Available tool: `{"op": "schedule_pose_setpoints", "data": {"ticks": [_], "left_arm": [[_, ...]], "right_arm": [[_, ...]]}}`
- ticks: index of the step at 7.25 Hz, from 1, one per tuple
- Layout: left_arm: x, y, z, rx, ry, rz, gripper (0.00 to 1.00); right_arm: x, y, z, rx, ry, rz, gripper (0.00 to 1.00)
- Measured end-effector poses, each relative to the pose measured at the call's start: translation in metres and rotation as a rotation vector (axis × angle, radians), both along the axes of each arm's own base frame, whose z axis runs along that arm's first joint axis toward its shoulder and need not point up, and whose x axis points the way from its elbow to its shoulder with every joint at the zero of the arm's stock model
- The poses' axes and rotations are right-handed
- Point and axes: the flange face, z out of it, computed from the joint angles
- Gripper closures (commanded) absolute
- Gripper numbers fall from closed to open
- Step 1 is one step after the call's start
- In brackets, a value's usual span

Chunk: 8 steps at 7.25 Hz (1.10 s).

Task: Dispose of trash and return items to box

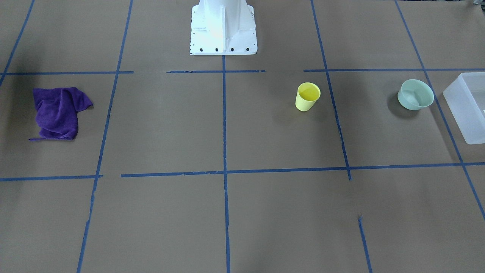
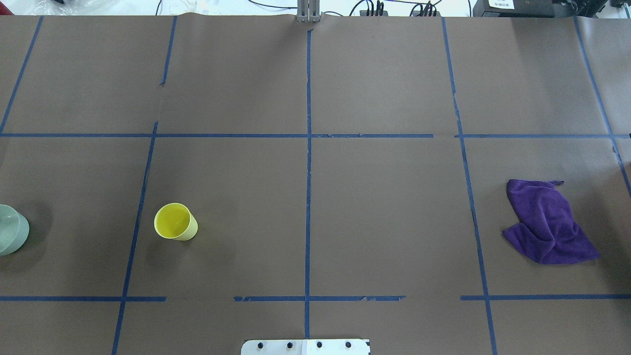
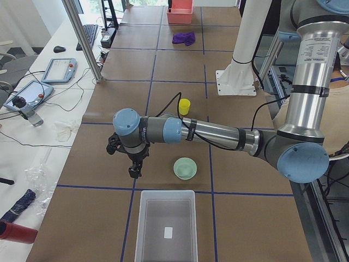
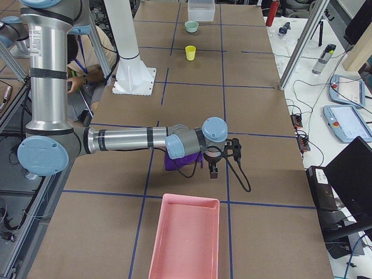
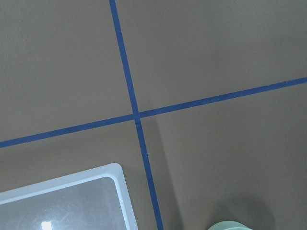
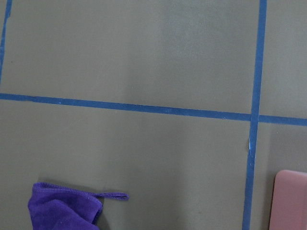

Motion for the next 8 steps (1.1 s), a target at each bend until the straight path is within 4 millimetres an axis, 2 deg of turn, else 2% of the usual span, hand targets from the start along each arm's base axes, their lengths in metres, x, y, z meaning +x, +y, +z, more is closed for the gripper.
{"op": "schedule_pose_setpoints", "data": {"ticks": [8], "left_arm": [[0.0024,-0.0040,-0.0069,0.047,0.007,0.005,0.00]], "right_arm": [[0.0000,-0.0009,-0.0016,0.003,0.002,0.001,0.00]]}}
